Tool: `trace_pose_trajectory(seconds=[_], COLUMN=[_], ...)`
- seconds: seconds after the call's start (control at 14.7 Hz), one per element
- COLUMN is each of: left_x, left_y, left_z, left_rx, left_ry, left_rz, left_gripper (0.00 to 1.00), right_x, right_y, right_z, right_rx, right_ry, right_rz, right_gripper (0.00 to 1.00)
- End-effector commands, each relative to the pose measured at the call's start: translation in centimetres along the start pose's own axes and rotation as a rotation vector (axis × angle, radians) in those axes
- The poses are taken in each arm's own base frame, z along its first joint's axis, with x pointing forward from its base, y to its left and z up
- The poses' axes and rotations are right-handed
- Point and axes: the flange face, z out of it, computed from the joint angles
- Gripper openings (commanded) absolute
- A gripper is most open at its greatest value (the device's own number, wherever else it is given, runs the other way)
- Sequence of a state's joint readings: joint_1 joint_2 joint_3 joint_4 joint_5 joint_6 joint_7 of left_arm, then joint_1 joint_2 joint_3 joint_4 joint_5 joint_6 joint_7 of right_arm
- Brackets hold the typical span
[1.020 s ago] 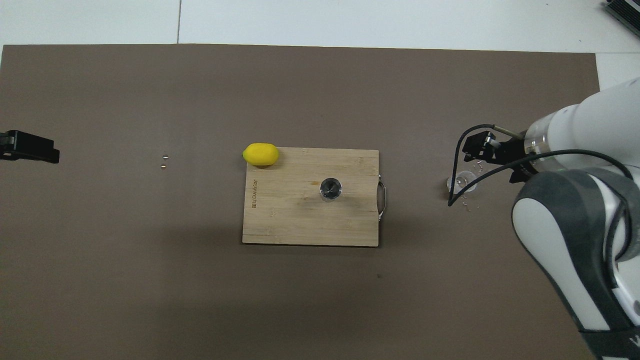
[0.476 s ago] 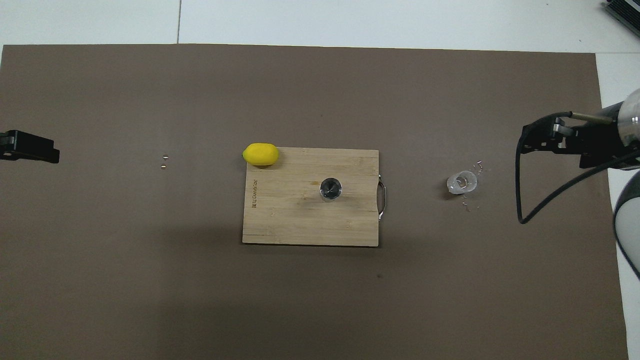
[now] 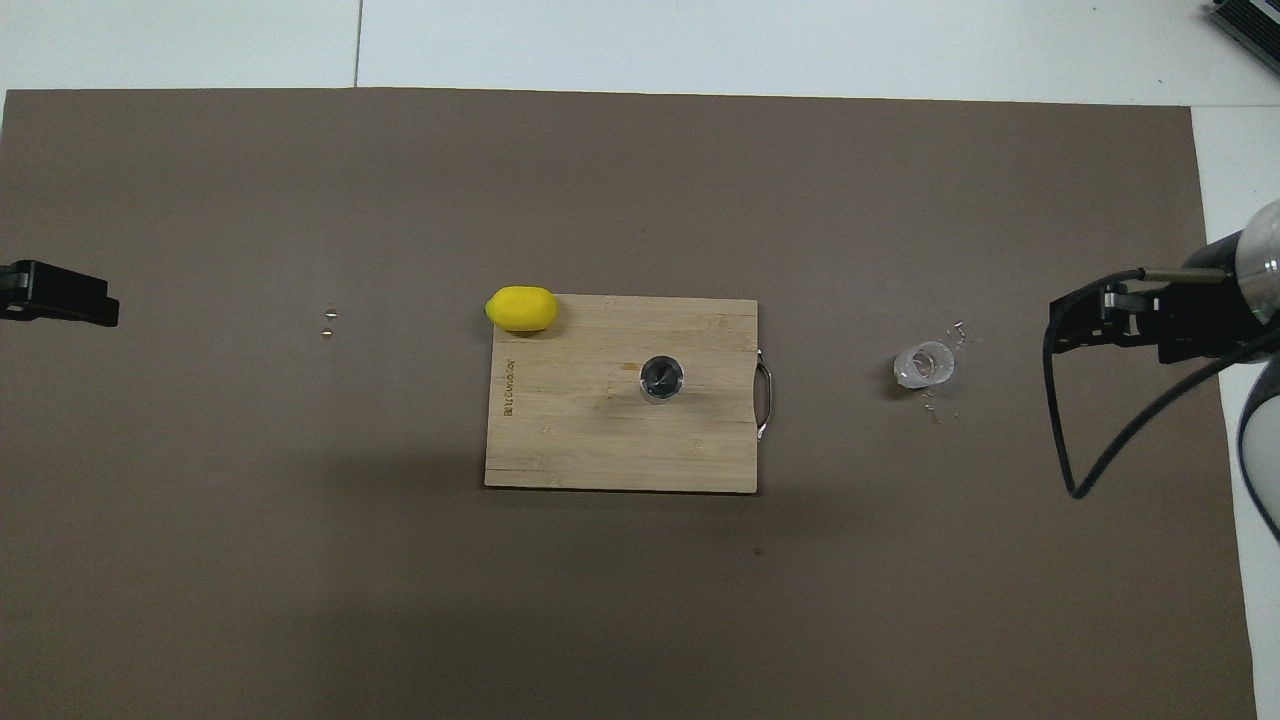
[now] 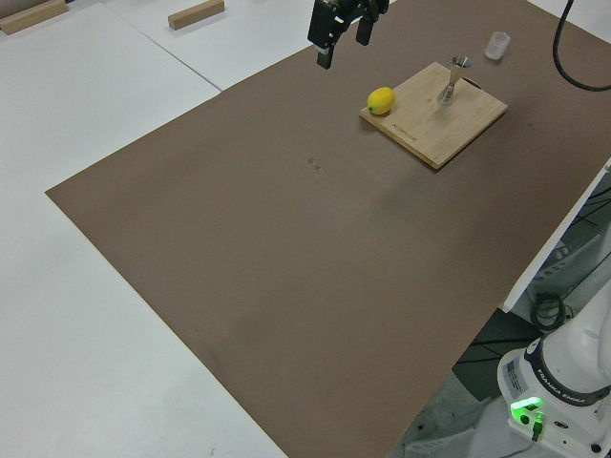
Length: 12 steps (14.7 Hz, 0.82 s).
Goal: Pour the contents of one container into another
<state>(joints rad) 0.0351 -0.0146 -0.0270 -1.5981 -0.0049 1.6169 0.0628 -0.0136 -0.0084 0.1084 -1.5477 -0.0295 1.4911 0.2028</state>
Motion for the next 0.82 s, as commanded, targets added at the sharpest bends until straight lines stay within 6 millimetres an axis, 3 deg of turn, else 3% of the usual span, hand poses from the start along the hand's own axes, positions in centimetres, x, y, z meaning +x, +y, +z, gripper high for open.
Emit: trace_pose_trajectory(seconds=[0.0,0.34,0.75], left_x=[-0.5,-0.5,-0.5], left_y=[-0.1,-0.1,-0.1], left_z=[-0.3,-0.3,-0.2], left_rx=[0.020,0.020,0.020], left_ry=[0.016,0.015,0.015], left_rz=[-0.011,-0.011,-0.011], left_gripper=[1.00,1.00,1.00], right_x=[0.2,0.1,-0.7], right_y=[0.6,2.6,0.9], right_z=[1.1,1.8,1.8], right_rx=[0.002,0.024,0.024], right_ry=[0.000,-0.027,-0.027], right_rz=[-0.022,0.017,0.035], right_gripper=[0.93,1.00,1.00])
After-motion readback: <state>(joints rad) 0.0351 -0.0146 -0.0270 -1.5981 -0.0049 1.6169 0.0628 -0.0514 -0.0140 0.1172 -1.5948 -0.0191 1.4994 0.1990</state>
